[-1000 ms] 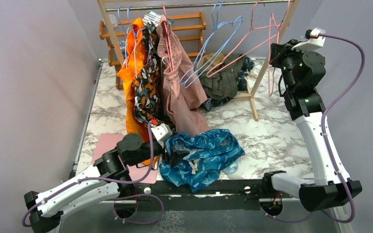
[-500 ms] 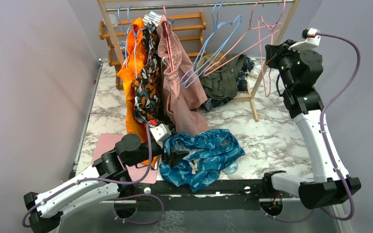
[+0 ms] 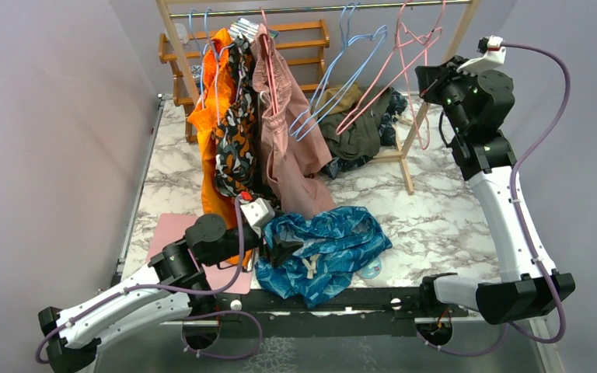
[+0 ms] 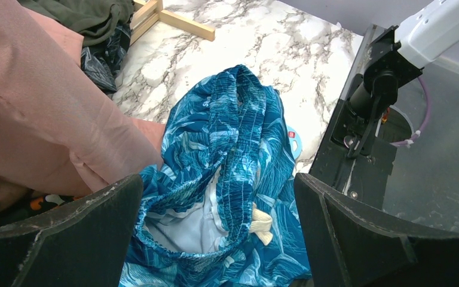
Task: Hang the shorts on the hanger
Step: Pick up the hanger from the clothesline.
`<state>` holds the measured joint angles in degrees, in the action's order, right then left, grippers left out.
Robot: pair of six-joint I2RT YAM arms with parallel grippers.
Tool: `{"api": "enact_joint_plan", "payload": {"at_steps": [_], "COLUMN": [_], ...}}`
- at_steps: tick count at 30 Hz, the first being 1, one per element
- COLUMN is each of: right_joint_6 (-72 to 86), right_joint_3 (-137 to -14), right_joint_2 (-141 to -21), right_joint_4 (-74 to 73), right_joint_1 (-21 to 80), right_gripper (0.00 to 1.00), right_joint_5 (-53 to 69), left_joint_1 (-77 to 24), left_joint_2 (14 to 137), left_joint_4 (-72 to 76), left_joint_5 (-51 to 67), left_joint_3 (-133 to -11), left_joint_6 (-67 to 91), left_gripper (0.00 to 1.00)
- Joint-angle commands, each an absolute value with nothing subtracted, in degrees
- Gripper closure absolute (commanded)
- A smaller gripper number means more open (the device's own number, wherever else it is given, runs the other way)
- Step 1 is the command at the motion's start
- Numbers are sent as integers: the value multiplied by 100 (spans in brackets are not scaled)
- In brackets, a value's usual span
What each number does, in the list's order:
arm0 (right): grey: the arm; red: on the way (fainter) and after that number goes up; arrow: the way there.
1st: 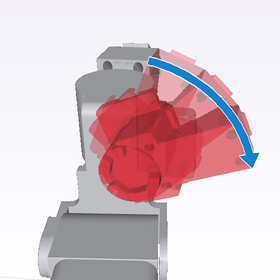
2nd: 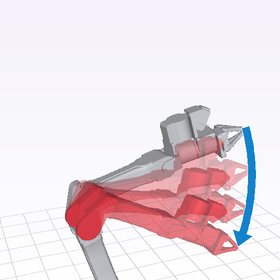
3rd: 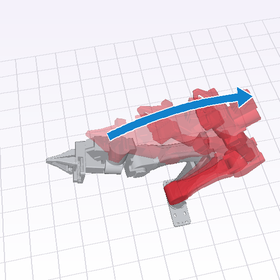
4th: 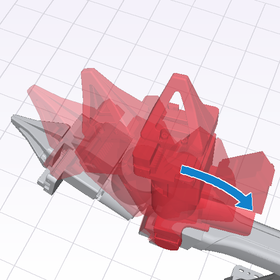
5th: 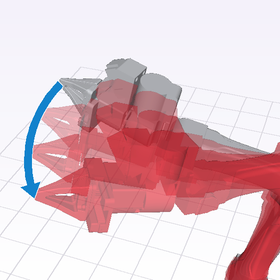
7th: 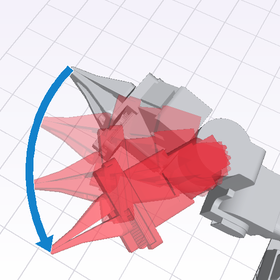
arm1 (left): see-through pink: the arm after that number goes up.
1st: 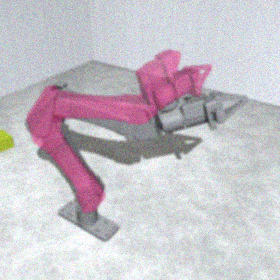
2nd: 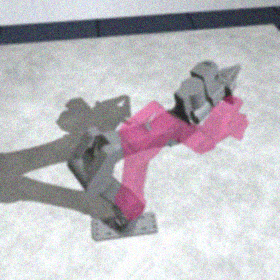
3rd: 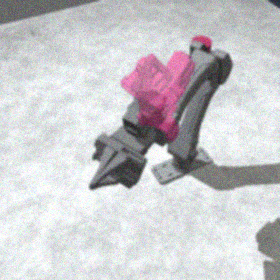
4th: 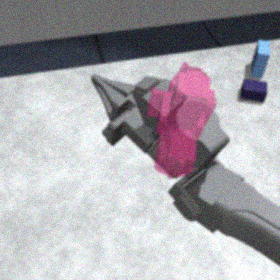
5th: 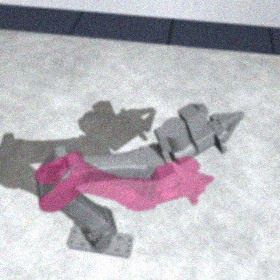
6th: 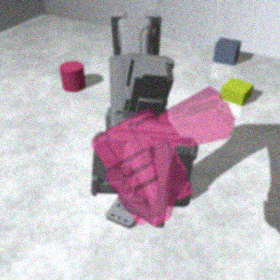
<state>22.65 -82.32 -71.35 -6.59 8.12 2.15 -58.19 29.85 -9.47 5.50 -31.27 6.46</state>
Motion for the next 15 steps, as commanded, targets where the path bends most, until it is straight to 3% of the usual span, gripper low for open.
{"api": "enact_joint_plan", "payload": {"at_steps": [1, 15], "right_joint_6": [2201, 2107], "right_joint_3": [-8431, -8739], "right_joint_2": [-7086, -7522], "right_joint_4": [-826, -901], "right_joint_1": [781, 782], "right_gripper": [99, 99], "right_joint_5": [-496, -918], "left_joint_1": [-5792, -5792], "left_joint_2": [2996, 3012], "left_joint_4": [-888, -897], "left_joint_5": [516, 484], "left_joint_3": [-3261, -3261], "left_joint_6": [586, 580], "left_gripper": [1, 1]}}
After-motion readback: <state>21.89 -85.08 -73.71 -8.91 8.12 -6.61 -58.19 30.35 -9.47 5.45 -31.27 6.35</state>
